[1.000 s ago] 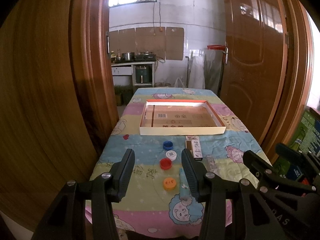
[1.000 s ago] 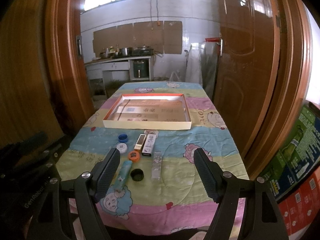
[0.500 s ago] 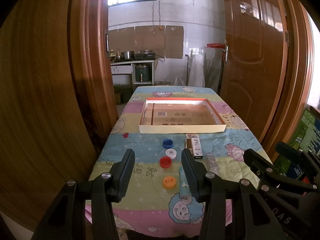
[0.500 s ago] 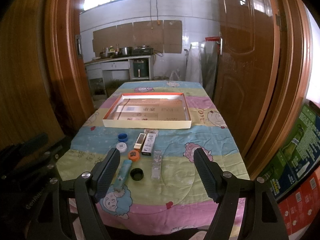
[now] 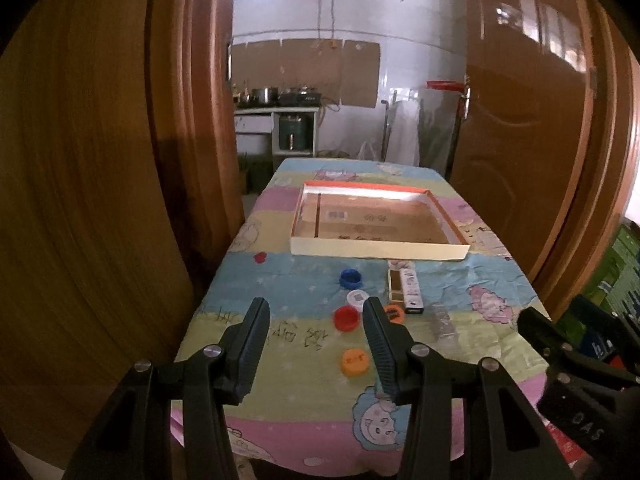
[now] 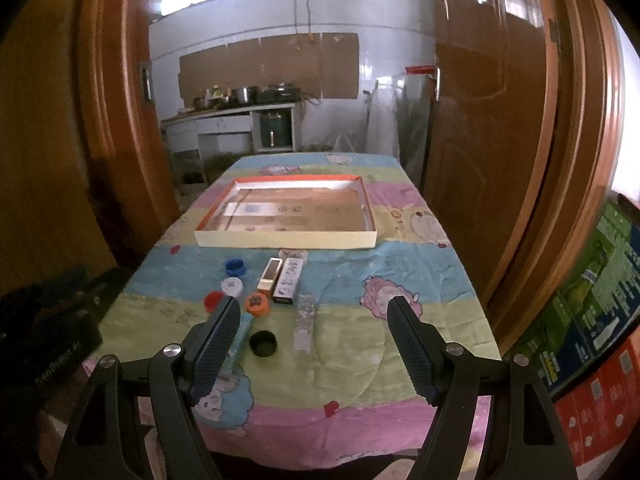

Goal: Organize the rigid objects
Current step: 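Grasp the clear lip-gloss tube with the right gripper while the left gripper grasps the red cap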

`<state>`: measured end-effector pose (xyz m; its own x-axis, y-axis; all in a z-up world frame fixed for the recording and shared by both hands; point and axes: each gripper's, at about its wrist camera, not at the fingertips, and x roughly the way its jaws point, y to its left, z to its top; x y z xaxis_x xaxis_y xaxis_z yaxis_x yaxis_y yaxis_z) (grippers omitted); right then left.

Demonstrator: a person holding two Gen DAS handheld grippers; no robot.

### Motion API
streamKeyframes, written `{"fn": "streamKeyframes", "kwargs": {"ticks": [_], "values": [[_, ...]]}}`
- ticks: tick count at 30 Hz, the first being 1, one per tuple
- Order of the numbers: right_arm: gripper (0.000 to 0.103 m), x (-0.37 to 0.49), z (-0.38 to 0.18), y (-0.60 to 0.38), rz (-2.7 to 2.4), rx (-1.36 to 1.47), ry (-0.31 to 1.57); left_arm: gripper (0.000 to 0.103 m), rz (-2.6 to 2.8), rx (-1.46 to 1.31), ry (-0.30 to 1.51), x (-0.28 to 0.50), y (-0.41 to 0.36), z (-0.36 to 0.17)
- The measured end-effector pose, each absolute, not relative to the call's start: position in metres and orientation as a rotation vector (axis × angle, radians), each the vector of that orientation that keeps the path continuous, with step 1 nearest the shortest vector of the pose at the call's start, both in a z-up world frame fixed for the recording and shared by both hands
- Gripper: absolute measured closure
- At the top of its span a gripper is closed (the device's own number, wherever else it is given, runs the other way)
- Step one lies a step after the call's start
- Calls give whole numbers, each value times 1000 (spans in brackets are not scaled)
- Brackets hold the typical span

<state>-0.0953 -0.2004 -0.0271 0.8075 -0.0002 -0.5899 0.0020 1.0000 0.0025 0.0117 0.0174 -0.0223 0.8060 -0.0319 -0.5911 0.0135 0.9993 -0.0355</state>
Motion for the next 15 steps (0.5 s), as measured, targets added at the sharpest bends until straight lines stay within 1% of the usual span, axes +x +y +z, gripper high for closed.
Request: {"fn": "streamKeyframes", "kwargs": {"ticks": [15], "values": [[26,-39,-90,-218,-11,49,789,54,-113,-23,792,79,13,-91]]}}
